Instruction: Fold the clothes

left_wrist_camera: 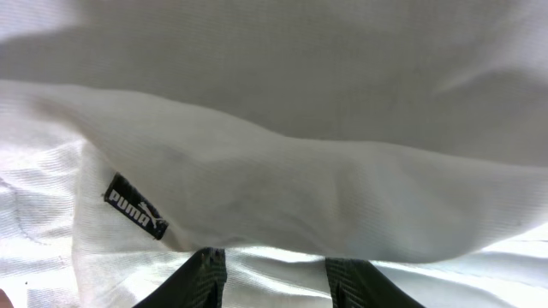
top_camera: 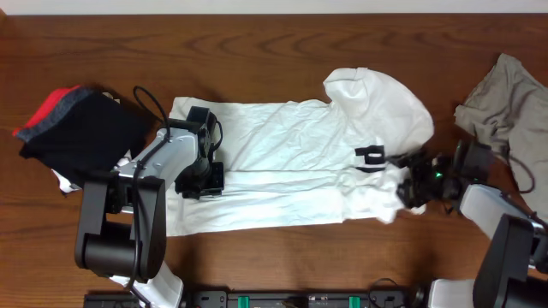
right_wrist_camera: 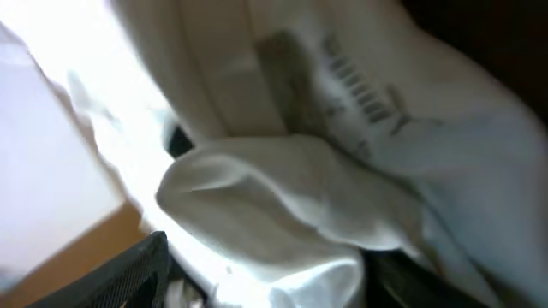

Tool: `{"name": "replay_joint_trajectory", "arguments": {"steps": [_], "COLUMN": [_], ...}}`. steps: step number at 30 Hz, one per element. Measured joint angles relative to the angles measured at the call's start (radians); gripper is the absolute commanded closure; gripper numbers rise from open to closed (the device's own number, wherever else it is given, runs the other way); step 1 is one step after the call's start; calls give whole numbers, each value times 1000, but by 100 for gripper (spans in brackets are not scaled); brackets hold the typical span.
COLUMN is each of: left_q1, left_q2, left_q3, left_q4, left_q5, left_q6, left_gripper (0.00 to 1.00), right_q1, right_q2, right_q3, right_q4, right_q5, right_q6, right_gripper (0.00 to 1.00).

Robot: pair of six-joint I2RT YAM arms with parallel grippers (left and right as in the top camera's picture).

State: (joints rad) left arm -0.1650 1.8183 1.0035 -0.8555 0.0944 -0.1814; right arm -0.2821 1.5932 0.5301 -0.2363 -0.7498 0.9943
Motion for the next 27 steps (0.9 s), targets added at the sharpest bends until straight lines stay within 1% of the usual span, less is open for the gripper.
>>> {"name": "replay_joint_trajectory", "arguments": {"steps": [2, 4, 11, 17, 18, 19, 22, 23, 24, 27], "left_q1": [0, 0, 0, 0, 0, 0, 0, 0, 0, 0], "left_q2": [0, -1, -1, -1, -1, -1, -1, -1, -1, -1], "left_q3": [0, 0, -1, -1, -1, -1, -1, -1, -1, -1], "left_q4": [0, 0, 1, 1, 1, 1, 1, 1, 1, 1], "left_q5": [0, 0, 0, 0, 0, 0, 0, 0, 0, 0], "left_q6": [-1, -2, -1, -2, -1, -1, -2, -1, -2, -1], "left_gripper": [59, 59, 59, 59, 59, 59, 59, 59, 59, 59], "right_q1": [2, 2, -1, -2, -2, -2, -2, -1, -1, -1], "right_q2": [3, -7, -66, -125, -134, -136, -147, -153, -154, -156], "right_q3": [-44, -59, -83, -90, -81, -80, -30, 2, 12, 68], "right_q4": [-59, -70, -153, -277, -327, -335, -461, -508, -521, -560], "right_q5": [-106, -117, -85, -13, 23, 30, 167, 259, 292, 517], "right_q6": [8, -11, -18, 19, 36, 40, 63, 68, 71, 65], "right_gripper": [25, 25, 24, 21, 21, 21, 19, 18, 18, 18]}}
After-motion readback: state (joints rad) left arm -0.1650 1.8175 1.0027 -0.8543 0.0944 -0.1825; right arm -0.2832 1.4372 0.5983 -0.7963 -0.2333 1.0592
